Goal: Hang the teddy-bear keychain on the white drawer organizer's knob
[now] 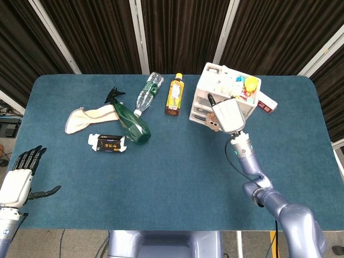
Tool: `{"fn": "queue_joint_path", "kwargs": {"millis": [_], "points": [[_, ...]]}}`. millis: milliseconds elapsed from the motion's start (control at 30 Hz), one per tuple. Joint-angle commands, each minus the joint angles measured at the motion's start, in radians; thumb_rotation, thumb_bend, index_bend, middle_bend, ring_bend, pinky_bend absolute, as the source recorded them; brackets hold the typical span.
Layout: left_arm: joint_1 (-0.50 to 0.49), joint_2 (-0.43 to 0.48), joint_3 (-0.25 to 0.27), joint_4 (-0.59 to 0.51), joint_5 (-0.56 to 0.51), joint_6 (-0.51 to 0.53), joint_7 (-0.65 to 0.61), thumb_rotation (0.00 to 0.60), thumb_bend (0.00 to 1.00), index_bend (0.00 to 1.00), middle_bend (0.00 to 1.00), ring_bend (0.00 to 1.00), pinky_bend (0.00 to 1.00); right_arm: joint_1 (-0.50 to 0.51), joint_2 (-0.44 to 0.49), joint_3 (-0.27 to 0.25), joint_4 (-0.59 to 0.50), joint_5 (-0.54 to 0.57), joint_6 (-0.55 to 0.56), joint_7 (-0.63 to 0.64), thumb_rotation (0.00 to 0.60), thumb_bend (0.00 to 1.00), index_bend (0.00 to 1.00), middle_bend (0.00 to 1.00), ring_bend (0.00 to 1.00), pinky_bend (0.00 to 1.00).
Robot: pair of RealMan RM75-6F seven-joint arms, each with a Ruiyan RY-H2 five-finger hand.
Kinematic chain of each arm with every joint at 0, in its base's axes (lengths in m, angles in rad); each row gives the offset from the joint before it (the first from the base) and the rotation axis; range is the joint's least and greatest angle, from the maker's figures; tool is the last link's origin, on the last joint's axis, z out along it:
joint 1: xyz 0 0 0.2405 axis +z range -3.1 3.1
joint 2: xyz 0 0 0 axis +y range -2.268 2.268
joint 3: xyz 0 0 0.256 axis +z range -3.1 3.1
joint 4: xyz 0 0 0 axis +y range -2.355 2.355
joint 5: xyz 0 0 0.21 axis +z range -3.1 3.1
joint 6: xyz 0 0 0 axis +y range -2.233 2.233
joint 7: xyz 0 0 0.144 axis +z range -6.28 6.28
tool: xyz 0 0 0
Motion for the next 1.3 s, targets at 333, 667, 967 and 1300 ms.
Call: {"fn": "queue_joint_path", "kwargs": {"millis": [333,667,967,1300], "points": [[0.002,0.001,0.005,0.005,0.018,0.009,-0.006,0.484,0.07,0.0,0.0,0.0,0.0,-0.115,0.143,-0.028,-0.361,-0.038,0.148,-0.108,0.6,0.1,0.18,1.0,1.0,0.87],[0.01,0.005,0.007,0.019,0.033,0.03,0.001,0.482,0.07,0.0,0.0,0.0,0.0,-0.305,0.306,-0.075,-0.732,-0.066,0.337,-0.129,0.6,0.08,0.1,0.71,0.68,0.5],[0.019,-0.003,0.012,0.038,0.05,0.054,0.05,0.482,0.07,0.0,0.0,0.0,0.0,-0.567,0.556,-0.242,-1.124,-0.017,0.397,-0.015,0.6,0.04,0.0,0.12,0.03,0.11],[0.024,-0.025,0.009,0.057,0.056,0.076,0.107,0.48,0.06,0.0,0.0,0.0,0.0,-0.72,0.664,-0.342,-1.143,-0.012,0.393,0.181,0.6,0.03,0.0,0.0,0.0,0.0]]}}
